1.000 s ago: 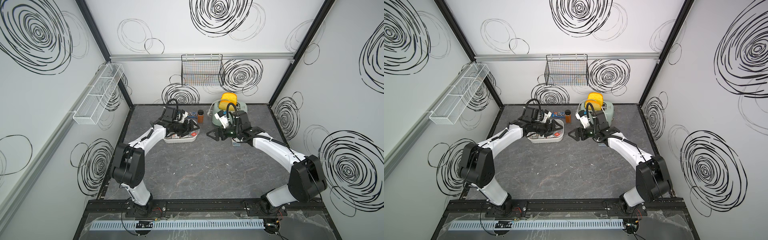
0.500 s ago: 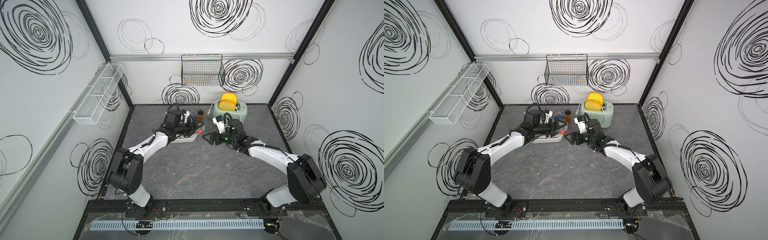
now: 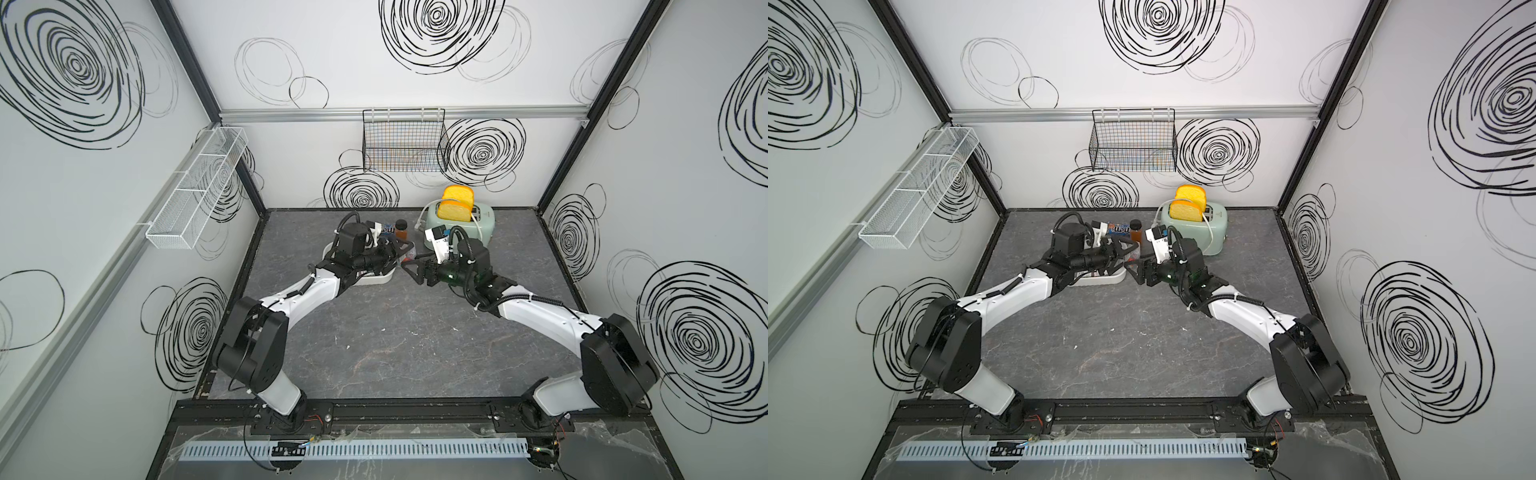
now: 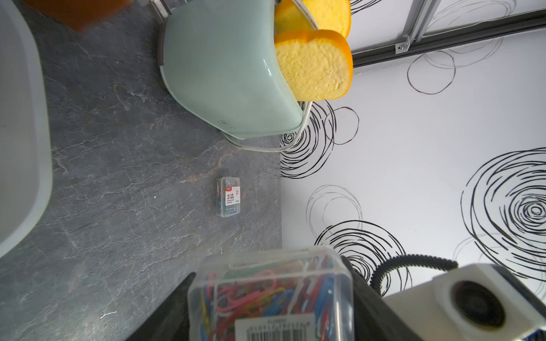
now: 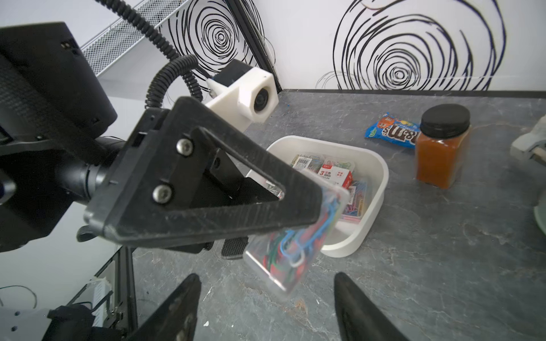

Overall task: Take the paper clips out of the storage box
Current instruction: Place the boxed paper clips at the center of the board.

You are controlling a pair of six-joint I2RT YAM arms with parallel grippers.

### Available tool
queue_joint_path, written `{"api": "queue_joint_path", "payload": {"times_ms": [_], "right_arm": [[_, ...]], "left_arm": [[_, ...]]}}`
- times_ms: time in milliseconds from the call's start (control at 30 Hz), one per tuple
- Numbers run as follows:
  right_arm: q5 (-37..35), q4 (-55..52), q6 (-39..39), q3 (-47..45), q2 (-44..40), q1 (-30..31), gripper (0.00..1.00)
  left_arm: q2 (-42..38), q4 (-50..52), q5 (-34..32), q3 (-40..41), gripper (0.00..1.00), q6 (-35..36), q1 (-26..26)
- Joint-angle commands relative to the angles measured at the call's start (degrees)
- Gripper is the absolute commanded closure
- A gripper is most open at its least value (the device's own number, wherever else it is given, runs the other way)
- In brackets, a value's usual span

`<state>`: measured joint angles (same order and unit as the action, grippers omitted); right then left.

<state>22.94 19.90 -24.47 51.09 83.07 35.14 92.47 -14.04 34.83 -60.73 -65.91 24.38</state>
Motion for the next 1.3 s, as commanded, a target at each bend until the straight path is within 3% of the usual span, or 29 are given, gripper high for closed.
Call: {"api": "queue_joint_path", "payload": {"times_ms": [0,233,433,633,900,1267], "right_arm": [[-4.0,3.8,0.3,-0.5,0.4,0.7,0.36],[-8.1,5.0,1.2,-0.1,1.6,1.7,0.48],[-10.2,4.1,2.1,0.2,1.9,2.7,0.66],[-10.6,3.2,3.5,0.3,1.8,2.8,0.86],[-12.0,0.4,8.4,1.3,0.8,2.8,0.92],[-15.7,-2.3,18.5,-1.7,-4.0,2.8,0.92]], "left_arm": [[-1.5,-6.1,0.1,0.3,0.36,-3.1,1.2],[-2.2,-7.3,0.4,2.2,0.35,-4.3,2.1],[-3.1,-8.0,0.6,2.9,0.31,-4.6,1.9],[-3.5,-8.7,1.3,2.8,0.18,-4.5,1.6],[-4.3,-9.6,3.2,2.5,0.01,-6.5,0.6],[-7.3,-5.7,11.4,1.8,0.02,-13.9,-7.0]]}}
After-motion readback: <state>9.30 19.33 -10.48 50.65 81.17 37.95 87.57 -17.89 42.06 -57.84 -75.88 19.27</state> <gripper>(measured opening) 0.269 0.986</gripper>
